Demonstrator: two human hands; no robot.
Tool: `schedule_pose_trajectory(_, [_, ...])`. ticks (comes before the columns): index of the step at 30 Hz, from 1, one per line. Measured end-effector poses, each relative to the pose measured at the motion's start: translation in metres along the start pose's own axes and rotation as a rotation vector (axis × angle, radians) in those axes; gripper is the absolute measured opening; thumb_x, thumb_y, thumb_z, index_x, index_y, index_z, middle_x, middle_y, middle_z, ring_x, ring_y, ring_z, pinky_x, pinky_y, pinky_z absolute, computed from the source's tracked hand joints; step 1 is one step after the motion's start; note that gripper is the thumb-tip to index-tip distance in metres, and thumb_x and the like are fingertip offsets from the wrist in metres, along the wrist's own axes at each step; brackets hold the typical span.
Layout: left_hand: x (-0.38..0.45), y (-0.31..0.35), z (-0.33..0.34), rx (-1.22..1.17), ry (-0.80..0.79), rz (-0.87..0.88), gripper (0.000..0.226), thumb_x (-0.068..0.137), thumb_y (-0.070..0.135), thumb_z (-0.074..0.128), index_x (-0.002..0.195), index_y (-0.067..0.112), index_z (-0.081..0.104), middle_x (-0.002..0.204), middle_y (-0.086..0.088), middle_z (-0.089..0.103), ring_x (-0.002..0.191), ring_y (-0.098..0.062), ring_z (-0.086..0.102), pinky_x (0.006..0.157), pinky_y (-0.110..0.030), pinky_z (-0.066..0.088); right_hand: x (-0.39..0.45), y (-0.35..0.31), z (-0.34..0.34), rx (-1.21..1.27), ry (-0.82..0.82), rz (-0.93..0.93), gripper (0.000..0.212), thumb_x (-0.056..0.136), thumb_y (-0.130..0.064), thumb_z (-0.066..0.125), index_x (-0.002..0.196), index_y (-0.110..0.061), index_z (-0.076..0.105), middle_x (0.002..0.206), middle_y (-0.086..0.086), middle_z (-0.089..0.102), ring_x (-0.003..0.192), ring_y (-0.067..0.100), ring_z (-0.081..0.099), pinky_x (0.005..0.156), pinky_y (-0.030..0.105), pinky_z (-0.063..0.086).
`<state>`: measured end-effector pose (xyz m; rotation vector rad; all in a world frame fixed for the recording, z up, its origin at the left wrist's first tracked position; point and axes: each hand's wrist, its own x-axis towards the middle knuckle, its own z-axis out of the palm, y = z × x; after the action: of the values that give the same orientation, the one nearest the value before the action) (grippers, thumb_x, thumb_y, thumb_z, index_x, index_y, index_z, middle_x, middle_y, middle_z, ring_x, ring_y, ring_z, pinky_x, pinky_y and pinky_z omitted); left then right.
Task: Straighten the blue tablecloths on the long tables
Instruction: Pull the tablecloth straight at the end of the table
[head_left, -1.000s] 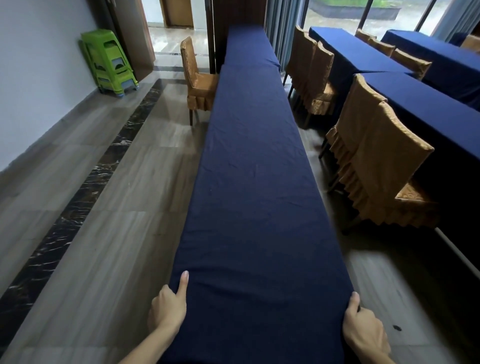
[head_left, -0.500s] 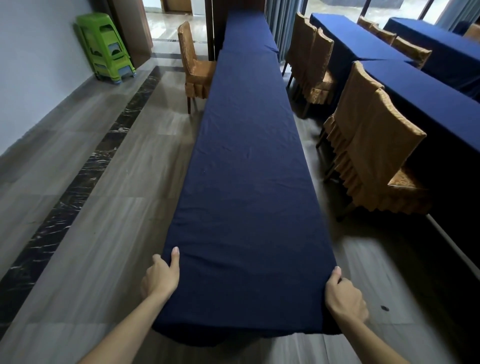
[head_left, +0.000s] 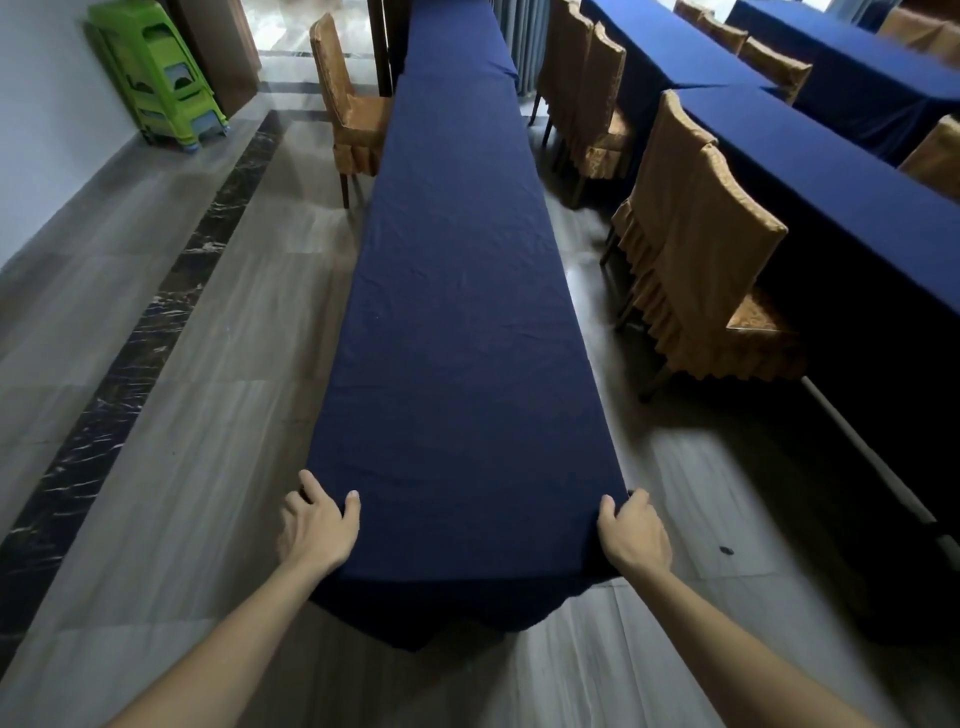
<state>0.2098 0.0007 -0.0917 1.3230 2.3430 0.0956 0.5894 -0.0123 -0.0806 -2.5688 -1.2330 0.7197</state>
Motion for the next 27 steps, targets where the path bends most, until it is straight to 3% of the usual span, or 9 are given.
schedule_pose_trajectory(3, [-0.014,0.005,-0.001,0.164,-0.039,0.12,0.076,0.097,0.061,0.03,0.158,0.029,-0.002,0.163,-0.022,0.002,0.145,-0.043,0.018,0.109,-0.055,0.031,-0.009,0.001,-0.006,-0.037,0.029,-0.056,0.055,0.098,-0.046,0.042,0.139,-0.01,0.044,0.131,0.012,0.057,0.116,0.031,0.055,0.091,0.043,0.046])
schedule_pose_trajectory(5, [-0.021,0.007,-0.001,0.231,-0.066,0.221,0.072,0.095,0.067,0.025,0.156,0.042,-0.004,0.167,-0.005,-0.011,0.15,-0.039,0.0,0.114,-0.06,0.021,-0.017,0.002,-0.013,-0.051,0.063,-0.117,0.056,0.097,-0.05,0.041,0.142,-0.017,0.043,0.138,0.007,0.053,0.122,0.028,0.052,0.094,0.042,0.044])
schedule_pose_trajectory(7, [-0.028,0.016,0.0,0.298,-0.065,0.358,0.069,0.094,0.071,0.022,0.154,0.049,-0.003,0.167,0.009,-0.012,0.152,-0.032,-0.009,0.116,-0.061,0.014,-0.024,0.004,-0.022,-0.073,0.093,-0.186,0.059,0.096,-0.056,0.038,0.146,-0.025,0.039,0.149,0.002,0.043,0.131,0.025,0.045,0.096,0.043,0.042])
schedule_pose_trajectory(10, [-0.044,0.043,-0.001,0.319,-0.064,0.525,0.072,0.091,0.075,0.022,0.154,0.052,-0.003,0.166,0.015,-0.01,0.153,-0.027,-0.01,0.118,-0.06,0.012,-0.035,0.01,-0.038,-0.174,0.112,-0.23,0.068,0.094,-0.068,0.029,0.154,-0.035,0.027,0.164,-0.002,0.018,0.149,0.021,0.021,0.105,0.044,0.038])
schedule_pose_trajectory(13, [-0.061,0.083,-0.002,0.307,-0.046,0.666,0.076,0.087,0.078,0.022,0.153,0.052,-0.006,0.166,0.016,-0.011,0.153,-0.026,-0.01,0.12,-0.057,0.01,-0.046,0.019,-0.059,-0.228,0.157,-0.243,0.077,0.09,-0.076,0.022,0.157,-0.036,0.021,0.167,-0.002,0.009,0.152,0.021,0.009,0.114,0.042,0.029])
schedule_pose_trajectory(18, [-0.094,0.154,-0.01,0.283,-0.018,0.865,0.079,0.084,0.081,0.018,0.153,0.052,-0.007,0.165,0.016,-0.013,0.153,-0.024,-0.014,0.122,-0.054,0.007,-0.059,0.044,-0.098,-0.211,0.235,-0.183,0.081,0.088,-0.08,0.019,0.158,-0.038,0.014,0.167,-0.002,0.005,0.153,0.021,0.001,0.12,0.046,0.014])
schedule_pose_trajectory(27, [-0.165,0.289,0.003,0.304,-0.084,1.171,0.081,0.086,0.08,0.02,0.155,0.047,-0.006,0.166,0.012,-0.011,0.153,-0.026,-0.012,0.122,-0.055,0.007,-0.054,0.133,-0.195,-0.115,0.376,0.017,0.083,0.087,-0.081,0.021,0.158,-0.038,0.015,0.167,-0.002,0.008,0.153,0.021,0.004,0.12,0.045,0.016])
